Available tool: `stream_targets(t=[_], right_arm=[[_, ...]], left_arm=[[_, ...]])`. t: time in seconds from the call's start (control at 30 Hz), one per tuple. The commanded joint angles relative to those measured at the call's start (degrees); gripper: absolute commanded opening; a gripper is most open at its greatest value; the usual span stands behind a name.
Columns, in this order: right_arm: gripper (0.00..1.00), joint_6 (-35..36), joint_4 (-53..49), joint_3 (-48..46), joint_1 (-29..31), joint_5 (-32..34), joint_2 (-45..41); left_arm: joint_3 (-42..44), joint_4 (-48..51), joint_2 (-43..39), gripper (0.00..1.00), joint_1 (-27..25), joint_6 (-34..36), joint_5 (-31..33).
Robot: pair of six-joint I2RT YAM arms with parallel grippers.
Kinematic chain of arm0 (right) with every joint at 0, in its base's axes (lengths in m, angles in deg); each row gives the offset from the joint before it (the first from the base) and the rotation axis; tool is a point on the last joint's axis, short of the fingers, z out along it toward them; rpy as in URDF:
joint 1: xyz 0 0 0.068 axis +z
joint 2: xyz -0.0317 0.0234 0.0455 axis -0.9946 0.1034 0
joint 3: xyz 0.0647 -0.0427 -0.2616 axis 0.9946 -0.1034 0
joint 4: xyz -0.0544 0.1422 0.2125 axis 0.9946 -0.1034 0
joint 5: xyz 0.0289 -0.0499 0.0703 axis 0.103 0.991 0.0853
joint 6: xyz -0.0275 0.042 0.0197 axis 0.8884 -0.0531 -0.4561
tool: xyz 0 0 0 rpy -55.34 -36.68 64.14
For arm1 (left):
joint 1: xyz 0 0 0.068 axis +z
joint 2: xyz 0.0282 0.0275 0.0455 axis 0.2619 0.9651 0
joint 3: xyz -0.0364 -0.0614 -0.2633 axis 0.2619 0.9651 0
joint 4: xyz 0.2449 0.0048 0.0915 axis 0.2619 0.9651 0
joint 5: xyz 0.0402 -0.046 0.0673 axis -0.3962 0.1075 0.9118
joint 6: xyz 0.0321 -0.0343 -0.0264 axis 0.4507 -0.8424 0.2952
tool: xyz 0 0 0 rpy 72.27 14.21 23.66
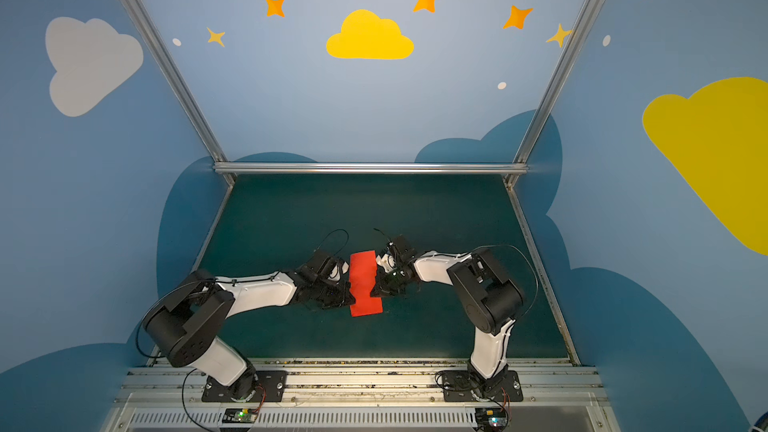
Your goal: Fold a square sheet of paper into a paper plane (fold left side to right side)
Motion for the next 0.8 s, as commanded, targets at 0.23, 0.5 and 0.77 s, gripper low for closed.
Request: stream_targets(t=[0.23,0.5,0.77], right_arm=[[0.0,-0.55,-0.58,-2.05,0.17,4.6,2.26],[0.0,-0.61,-0.46,-2.22,0.17,4.57,2.09],[0.0,-0.52,-0.13,-2.5,0.09,4.29,2.25]], left_arm=[[-11.67,4.25,3.39,0.03,6.78,5.66,-1.82],[-10.95,-0.56,10.48,0.03,8.98,4.75,-1.49],[-8.14,-5.43,13.59,0.03,10.66,3.1,-2.7]])
